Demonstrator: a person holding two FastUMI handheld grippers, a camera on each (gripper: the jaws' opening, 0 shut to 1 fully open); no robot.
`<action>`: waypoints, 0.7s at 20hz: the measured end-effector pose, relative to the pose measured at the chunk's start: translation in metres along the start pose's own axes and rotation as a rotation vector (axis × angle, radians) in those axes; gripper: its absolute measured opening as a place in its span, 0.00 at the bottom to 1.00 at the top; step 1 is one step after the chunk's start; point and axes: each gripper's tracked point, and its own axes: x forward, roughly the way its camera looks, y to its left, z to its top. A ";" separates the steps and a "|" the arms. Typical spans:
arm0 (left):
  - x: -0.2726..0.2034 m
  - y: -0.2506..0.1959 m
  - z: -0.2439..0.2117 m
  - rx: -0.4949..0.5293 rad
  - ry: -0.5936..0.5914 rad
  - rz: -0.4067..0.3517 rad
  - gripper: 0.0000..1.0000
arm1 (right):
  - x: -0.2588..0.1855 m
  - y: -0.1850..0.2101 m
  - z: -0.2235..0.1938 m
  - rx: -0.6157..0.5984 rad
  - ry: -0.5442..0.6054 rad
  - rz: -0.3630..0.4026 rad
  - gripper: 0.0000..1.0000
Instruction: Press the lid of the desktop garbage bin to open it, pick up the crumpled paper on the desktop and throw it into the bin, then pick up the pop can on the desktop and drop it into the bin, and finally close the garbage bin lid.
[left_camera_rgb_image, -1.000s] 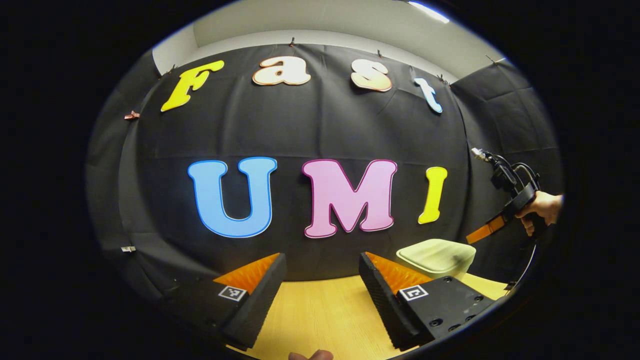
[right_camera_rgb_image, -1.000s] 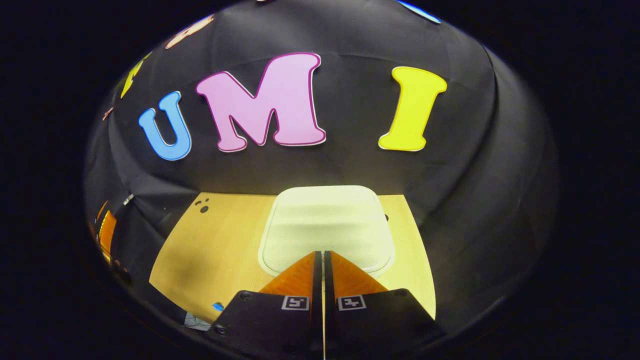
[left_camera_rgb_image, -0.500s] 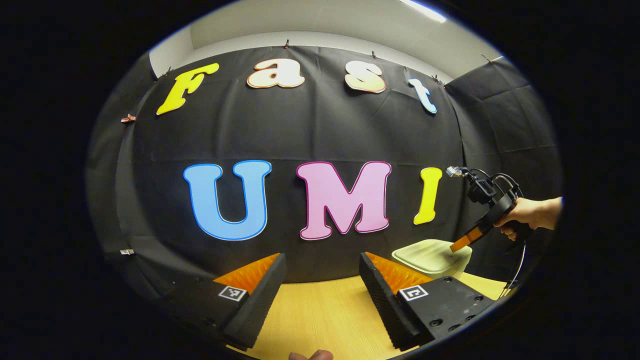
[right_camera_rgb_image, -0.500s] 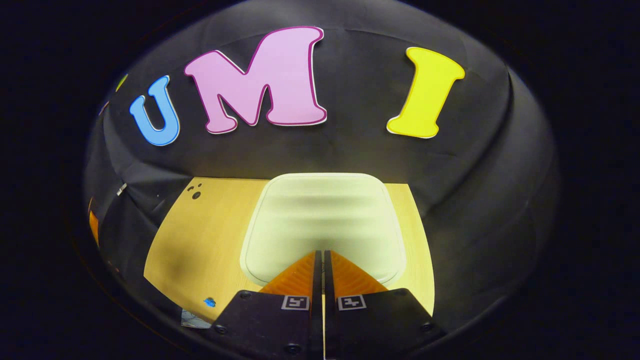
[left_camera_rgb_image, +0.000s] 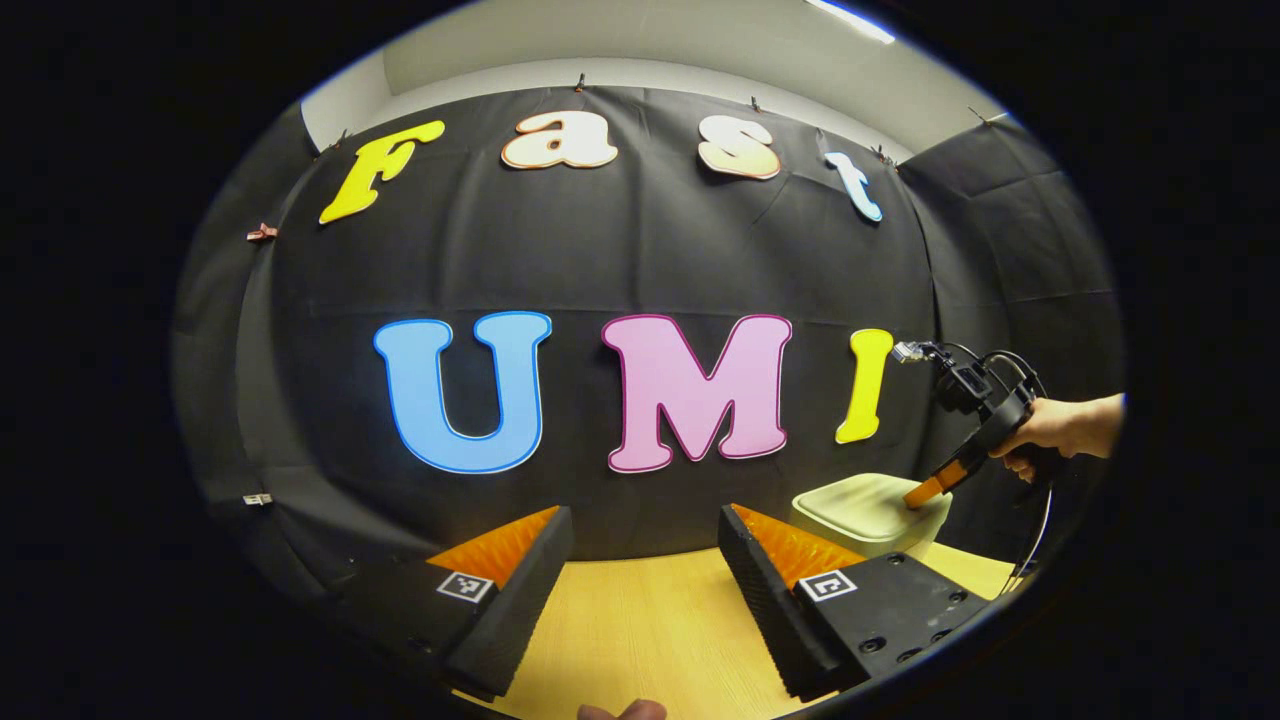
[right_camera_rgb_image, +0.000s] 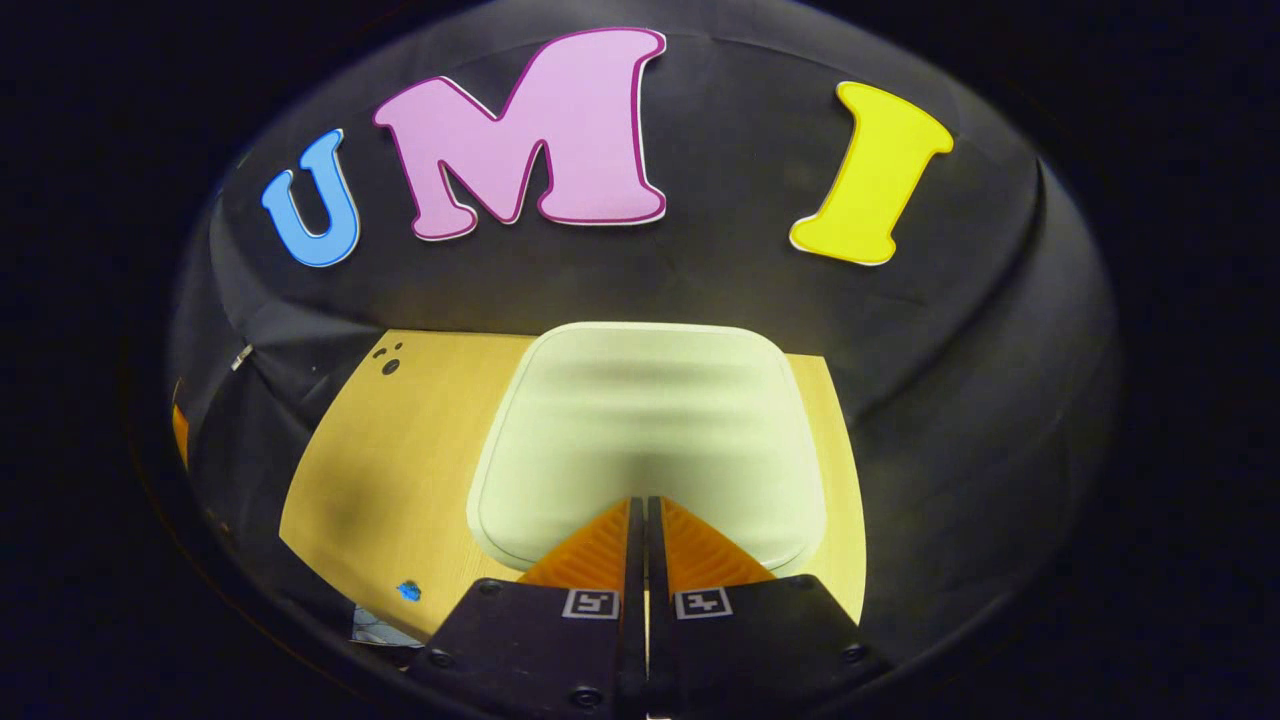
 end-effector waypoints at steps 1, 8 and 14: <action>0.000 0.000 -0.002 -0.003 0.001 0.003 0.95 | -0.001 -0.001 -0.002 0.012 -0.003 0.010 0.06; 0.000 -0.001 0.001 0.003 -0.004 0.003 0.95 | -0.017 -0.001 0.016 0.061 -0.114 0.017 0.05; -0.001 -0.005 0.000 0.001 -0.003 -0.008 0.95 | -0.037 -0.001 0.040 0.068 -0.232 0.014 0.06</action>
